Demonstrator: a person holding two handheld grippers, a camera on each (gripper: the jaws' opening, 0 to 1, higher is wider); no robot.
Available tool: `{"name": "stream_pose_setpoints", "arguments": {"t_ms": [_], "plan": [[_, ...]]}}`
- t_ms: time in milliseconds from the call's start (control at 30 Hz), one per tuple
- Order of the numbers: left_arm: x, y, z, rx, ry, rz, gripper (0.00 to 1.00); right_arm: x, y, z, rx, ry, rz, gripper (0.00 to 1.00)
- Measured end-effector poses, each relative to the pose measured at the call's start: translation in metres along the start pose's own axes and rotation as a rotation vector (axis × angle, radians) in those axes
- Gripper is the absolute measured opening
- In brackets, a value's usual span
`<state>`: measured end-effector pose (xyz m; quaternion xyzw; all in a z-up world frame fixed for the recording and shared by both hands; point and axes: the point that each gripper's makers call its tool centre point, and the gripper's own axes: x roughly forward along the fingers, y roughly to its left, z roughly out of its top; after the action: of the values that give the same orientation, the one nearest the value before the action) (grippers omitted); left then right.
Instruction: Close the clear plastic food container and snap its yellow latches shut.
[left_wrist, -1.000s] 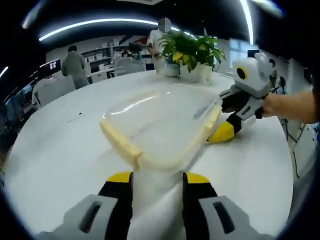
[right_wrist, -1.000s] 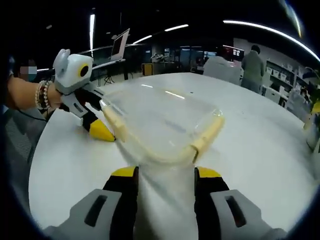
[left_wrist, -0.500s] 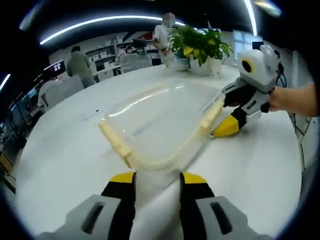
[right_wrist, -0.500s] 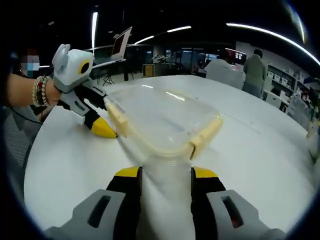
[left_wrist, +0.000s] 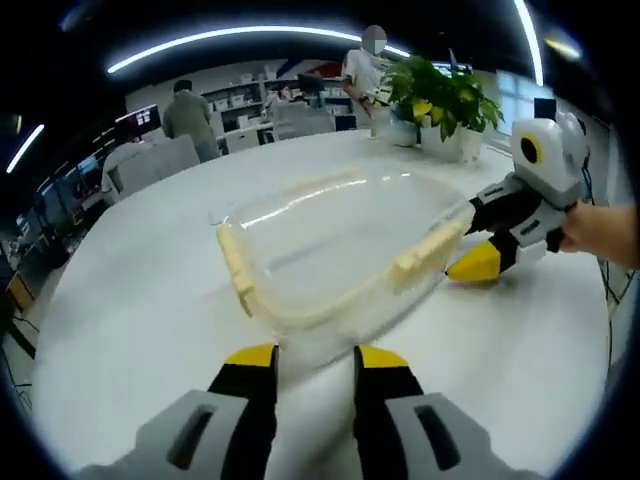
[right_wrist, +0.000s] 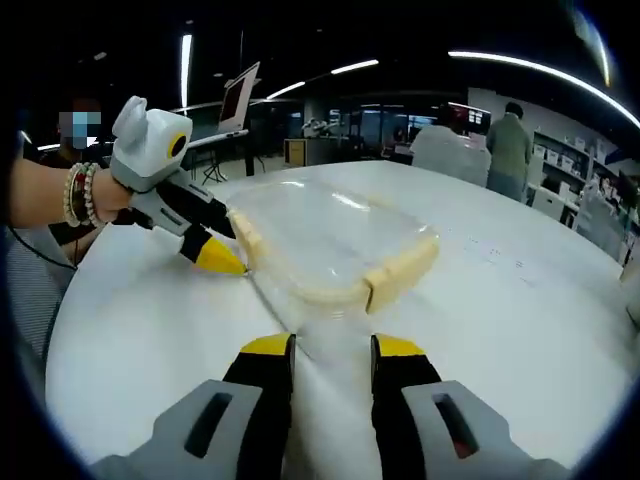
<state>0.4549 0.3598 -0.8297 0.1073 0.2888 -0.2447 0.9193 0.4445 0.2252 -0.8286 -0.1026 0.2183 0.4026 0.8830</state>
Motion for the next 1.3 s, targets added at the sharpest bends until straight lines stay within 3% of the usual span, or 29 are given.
{"name": "stream_pose_setpoints", "arguments": {"t_ms": [300, 767, 933, 1033, 1300], "plan": [[0.004, 0.012, 0.007, -0.024, -0.028, 0.032, 0.22, 0.004, -0.002, 0.006, 0.021, -0.02, -0.011, 0.22], [-0.003, 0.014, 0.011, -0.059, -0.05, 0.038, 0.23, 0.002, -0.003, 0.009, 0.032, -0.024, -0.025, 0.2], [-0.008, 0.012, 0.014, -0.082, -0.059, 0.016, 0.37, -0.006, -0.004, 0.013, 0.054, -0.031, -0.02, 0.25], [-0.014, 0.009, 0.016, -0.049, -0.061, 0.028, 0.39, -0.011, -0.005, 0.014, 0.06, -0.019, -0.03, 0.29], [-0.036, -0.007, 0.035, 0.015, -0.121, -0.031, 0.72, -0.032, 0.001, 0.024, 0.085, -0.027, -0.057, 0.52]]}}
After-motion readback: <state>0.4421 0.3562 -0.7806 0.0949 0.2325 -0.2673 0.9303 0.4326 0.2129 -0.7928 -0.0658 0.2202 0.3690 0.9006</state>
